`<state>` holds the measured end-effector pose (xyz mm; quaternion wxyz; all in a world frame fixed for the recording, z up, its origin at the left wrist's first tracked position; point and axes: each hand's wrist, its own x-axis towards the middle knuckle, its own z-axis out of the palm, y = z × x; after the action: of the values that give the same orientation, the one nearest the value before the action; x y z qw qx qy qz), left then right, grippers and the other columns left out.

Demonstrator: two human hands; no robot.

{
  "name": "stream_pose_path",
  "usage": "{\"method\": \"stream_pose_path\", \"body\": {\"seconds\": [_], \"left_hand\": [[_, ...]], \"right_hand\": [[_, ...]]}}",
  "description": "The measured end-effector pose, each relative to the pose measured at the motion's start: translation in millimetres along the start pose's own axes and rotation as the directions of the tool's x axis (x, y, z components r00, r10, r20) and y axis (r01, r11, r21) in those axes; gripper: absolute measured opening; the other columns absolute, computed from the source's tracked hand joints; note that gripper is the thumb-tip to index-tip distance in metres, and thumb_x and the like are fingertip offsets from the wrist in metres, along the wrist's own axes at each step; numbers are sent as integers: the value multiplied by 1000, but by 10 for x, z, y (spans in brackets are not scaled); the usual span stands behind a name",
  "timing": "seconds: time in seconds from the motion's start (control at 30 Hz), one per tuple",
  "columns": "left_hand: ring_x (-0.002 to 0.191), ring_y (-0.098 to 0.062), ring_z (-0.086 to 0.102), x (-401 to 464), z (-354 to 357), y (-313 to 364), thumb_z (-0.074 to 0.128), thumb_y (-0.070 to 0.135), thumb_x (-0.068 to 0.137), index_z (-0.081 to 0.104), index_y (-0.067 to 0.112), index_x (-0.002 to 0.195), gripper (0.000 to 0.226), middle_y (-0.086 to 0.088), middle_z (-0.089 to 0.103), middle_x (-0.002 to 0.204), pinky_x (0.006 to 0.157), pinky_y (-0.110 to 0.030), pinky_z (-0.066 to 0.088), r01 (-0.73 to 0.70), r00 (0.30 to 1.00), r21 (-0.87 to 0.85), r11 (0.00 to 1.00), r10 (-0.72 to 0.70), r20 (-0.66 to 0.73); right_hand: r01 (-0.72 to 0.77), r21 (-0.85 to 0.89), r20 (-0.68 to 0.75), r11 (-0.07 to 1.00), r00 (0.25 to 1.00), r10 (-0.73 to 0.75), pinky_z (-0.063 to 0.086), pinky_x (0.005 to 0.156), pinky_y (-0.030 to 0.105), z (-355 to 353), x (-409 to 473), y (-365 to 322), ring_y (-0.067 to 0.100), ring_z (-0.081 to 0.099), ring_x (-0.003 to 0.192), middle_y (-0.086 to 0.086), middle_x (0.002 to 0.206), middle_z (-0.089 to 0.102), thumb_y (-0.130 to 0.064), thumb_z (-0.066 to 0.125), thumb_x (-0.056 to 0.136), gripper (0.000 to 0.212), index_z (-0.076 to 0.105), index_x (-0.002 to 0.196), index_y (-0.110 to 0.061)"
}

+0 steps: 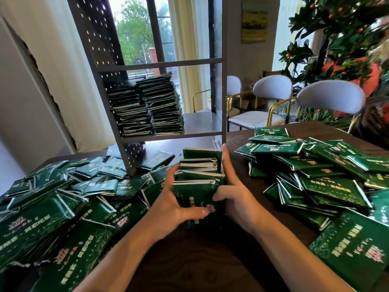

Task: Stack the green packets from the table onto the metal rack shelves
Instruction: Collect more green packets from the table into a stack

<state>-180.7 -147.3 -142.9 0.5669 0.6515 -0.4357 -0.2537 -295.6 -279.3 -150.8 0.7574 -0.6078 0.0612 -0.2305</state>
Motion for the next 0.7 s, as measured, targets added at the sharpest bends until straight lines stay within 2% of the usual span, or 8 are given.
{"method": "stream_pose_path", "body": {"seconds": [0.07,0.17,0.27,0.33,0.4,0.43,0.6,0.7], "left_hand": [[109,-7,68,-1,32,0,82,-17,66,27,35,143,108,1,67,123,82,-17,54,-3,1000,-18,1000,3,-5],[111,-1,66,-11,83,16,88,-4,64,18,44,146,118,10,64,127,83,-13,52,-7,1000,-24,1000,7,3],[107,12,63,-13,138,-10,83,-12,68,4,42,154,128,35,66,114,81,-8,50,0,1000,-90,996,-2,-16],[109,8,64,-16,165,-73,83,-9,65,-1,41,156,134,34,66,116,84,-11,52,37,999,-133,990,-39,-9],[114,-4,65,-29,175,-146,80,0,60,5,29,160,128,16,70,122,88,-16,53,82,997,-123,989,-82,6],[113,-6,66,-42,182,-155,79,2,59,14,23,159,121,12,71,120,87,-15,53,90,996,-102,991,-90,10],[98,6,66,-65,238,-102,72,-17,77,25,24,147,94,22,72,104,76,-6,48,101,995,-54,993,-102,-22],[101,8,65,-37,222,-90,76,-15,74,32,33,140,93,24,71,106,79,-5,48,117,992,-5,993,-117,-43]], "right_hand": [[25,69,7,997,1000,-26,46,106,52,12,-6,-8,30,63,121,-1,131,68,-12,69,58,108,29,145,-62],[51,101,-27,994,998,-48,41,112,52,47,17,-13,22,58,129,-2,146,56,-45,83,63,78,49,130,-65],[83,15,-115,996,990,-81,27,121,53,95,32,-5,13,39,145,-10,159,39,-80,71,67,76,45,136,-65],[94,23,-153,995,984,-90,41,114,34,112,40,8,-5,48,132,-16,151,45,-73,59,81,73,34,148,-56],[89,44,-147,995,986,-81,50,82,8,96,37,46,-22,58,101,-24,134,48,-47,39,100,59,20,156,-42],[79,47,-154,996,986,-71,49,74,4,100,26,55,-27,56,92,-26,131,46,-38,31,105,54,17,157,-40],[86,39,-159,996,984,-79,46,71,1,102,32,77,-30,55,89,-33,122,46,-35,25,108,49,23,156,-36],[93,18,-174,995,981,-89,49,75,5,91,29,49,-24,56,99,-25,135,51,-45,33,99,54,31,153,-38]]}}
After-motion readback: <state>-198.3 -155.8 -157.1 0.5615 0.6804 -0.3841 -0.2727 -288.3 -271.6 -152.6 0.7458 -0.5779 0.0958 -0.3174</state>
